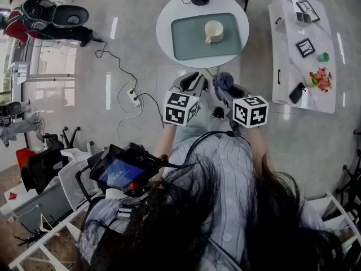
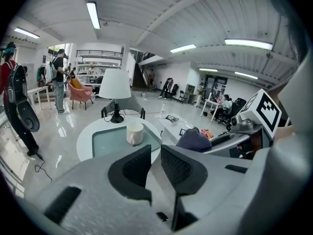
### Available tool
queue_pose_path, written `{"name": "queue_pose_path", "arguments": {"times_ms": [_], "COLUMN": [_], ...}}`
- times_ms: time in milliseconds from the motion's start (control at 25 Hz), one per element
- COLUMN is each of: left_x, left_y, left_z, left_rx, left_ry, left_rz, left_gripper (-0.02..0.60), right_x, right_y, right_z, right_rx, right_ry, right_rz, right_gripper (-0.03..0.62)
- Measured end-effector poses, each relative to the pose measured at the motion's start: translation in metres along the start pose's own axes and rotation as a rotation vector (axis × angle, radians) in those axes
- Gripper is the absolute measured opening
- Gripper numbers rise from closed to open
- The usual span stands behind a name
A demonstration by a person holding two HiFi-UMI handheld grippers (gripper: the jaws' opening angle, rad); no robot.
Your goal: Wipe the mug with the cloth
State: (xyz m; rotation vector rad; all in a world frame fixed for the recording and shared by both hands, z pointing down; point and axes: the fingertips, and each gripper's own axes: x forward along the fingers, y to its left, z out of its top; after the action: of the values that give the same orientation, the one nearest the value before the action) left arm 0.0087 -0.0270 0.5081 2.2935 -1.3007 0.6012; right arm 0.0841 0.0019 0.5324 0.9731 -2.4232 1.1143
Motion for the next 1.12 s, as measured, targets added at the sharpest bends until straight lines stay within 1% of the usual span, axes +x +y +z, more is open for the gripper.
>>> {"name": "queue_pose_path", "arguments": {"times_ms": [280, 680, 880, 1120], "left_x": [0.028, 0.082, 0.112, 0.144], "left_y": [0.023, 0.061, 0.076, 0.086], "left_z": [0.008, 0.017, 0.021, 0.014], "left_rx": [0.015, 0.053, 0.116, 0.164], "left_ry": [0.032, 0.102, 0.143, 0.195], "left_rz": [-0.033, -0.108, -0.139, -0.189], "left_gripper": [0.055, 0.057, 0.057, 0.057], "right_x": [0.017, 0.063, 0.086, 0.111], "right_y": [-0.019, -0.043, -0.059, -0.079], "right_z": [0.018, 0.048, 0.059, 0.062], "right_rx": [0.01, -0.004, -0.016, -0.075], "right_ry": [-0.001, 0.042, 0.081, 0.155], "right_rz": [-0.05, -0.092, -0.112, -0.143], "right_gripper": [0.098, 0.098, 0.098, 0.098]}}
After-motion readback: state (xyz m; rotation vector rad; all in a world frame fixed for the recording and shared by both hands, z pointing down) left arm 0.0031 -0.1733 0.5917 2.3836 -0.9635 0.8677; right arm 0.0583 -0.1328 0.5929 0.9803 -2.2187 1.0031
